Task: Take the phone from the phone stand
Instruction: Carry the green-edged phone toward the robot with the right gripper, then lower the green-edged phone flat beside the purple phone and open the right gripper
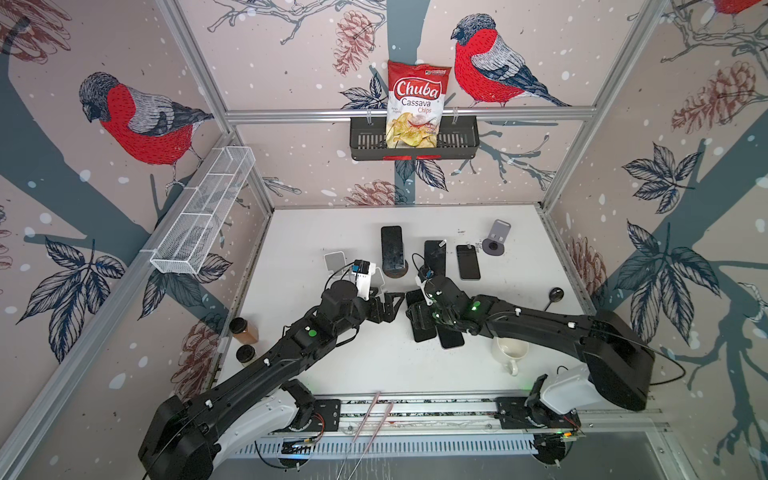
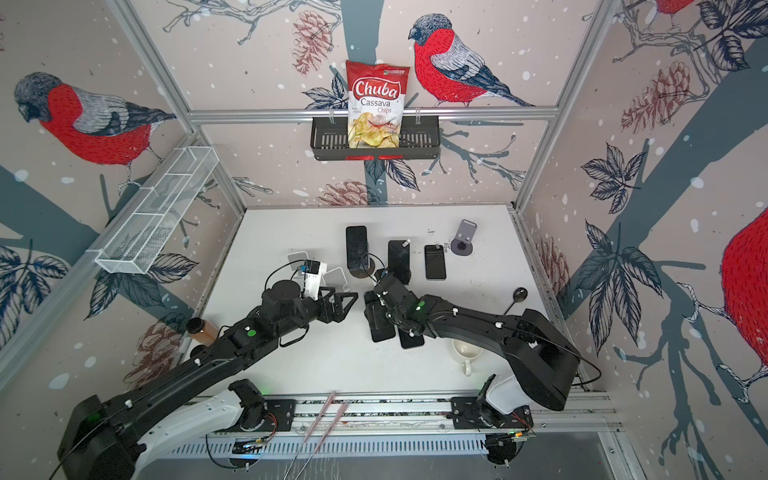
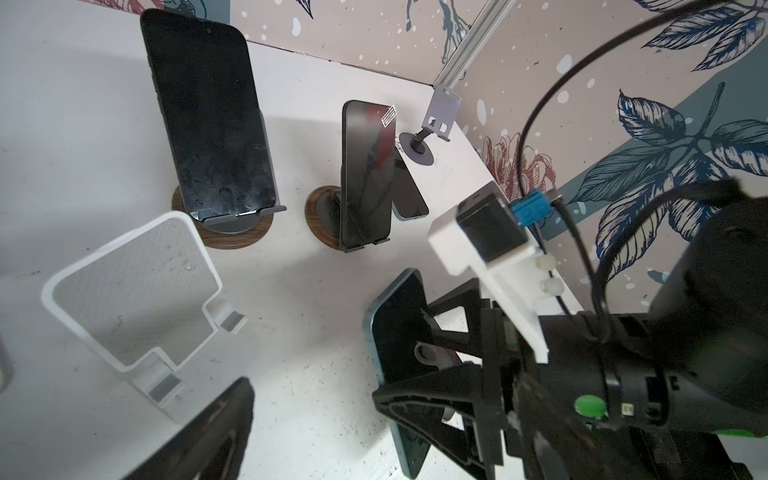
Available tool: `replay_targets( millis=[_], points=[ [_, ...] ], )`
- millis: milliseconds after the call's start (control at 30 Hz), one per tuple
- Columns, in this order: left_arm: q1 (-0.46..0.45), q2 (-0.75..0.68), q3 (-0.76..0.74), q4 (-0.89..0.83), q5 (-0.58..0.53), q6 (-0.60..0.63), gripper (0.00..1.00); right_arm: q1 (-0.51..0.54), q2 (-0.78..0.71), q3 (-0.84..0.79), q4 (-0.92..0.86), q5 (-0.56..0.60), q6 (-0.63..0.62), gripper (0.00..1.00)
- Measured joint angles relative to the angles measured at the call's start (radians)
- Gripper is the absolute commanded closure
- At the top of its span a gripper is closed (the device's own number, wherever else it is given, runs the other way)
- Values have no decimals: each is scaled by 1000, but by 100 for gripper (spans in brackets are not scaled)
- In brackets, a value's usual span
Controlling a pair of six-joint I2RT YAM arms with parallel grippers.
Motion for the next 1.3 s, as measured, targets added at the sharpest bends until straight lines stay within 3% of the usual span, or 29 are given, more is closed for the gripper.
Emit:
replay_targets(
  millis=[433, 1300],
  points=[
    [-9, -4, -41, 30, 0, -1, 3, -8, 107, 29, -50, -54, 79, 33],
    [-10, -38, -80, 42, -27, 17, 3, 1, 266, 124, -85, -19, 138, 31]
  ],
)
